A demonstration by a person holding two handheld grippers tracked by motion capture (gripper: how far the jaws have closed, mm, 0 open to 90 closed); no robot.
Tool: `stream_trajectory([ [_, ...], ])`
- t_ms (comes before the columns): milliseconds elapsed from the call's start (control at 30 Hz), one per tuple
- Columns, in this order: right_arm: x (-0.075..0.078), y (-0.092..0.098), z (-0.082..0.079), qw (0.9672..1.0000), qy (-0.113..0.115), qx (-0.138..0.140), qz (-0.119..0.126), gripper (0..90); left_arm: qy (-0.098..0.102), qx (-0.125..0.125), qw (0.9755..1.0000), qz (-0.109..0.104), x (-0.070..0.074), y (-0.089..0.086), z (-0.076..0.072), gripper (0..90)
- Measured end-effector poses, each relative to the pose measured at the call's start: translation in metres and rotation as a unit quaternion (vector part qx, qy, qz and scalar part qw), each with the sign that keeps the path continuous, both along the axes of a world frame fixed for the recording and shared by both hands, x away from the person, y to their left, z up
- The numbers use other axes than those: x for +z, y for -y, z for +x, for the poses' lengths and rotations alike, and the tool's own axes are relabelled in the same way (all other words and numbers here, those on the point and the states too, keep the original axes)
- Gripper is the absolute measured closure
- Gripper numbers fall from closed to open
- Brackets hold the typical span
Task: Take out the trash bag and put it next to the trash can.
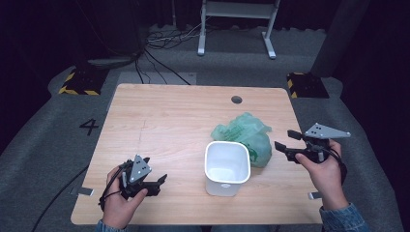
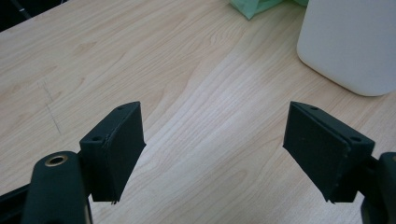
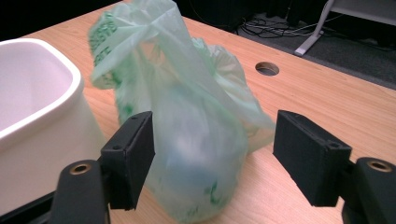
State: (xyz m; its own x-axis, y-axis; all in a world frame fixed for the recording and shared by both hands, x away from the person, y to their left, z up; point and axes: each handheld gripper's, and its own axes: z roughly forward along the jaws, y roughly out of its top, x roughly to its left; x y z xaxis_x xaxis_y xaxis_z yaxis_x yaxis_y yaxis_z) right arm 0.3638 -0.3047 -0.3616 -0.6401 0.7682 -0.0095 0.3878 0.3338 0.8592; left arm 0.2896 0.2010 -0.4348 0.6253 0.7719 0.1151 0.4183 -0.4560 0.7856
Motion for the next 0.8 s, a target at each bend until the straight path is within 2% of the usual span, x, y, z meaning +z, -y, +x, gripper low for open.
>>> stream_trajectory([
  [233, -0.011, 0.011, -0.009, 1.0000, -0.005, -0.005, 0.001, 29.9, -0.004, 0.009, 0.9999, -0.002, -0.004, -0.006, 0.001, 20.3],
  [567, -0.039, 0.032, -0.020, 0.9995, -0.023, -0.022, -0.004, 26.9, -0.013, 0.026, 0.9996, -0.002, -0.012, -0.016, 0.001, 20.0],
  [667, -0.048, 0.038, -0.022, 0.9992, -0.030, -0.025, -0.009, 26.6, -0.021, 0.034, 0.9992, 0.000, -0.016, -0.022, 0.002, 19.7],
  [800, -0.060, 0.045, -0.026, 0.9987, -0.036, -0.033, -0.013, 25.4, -0.032, 0.048, 0.9983, -0.011, -0.020, -0.028, 0.003, 20.0],
])
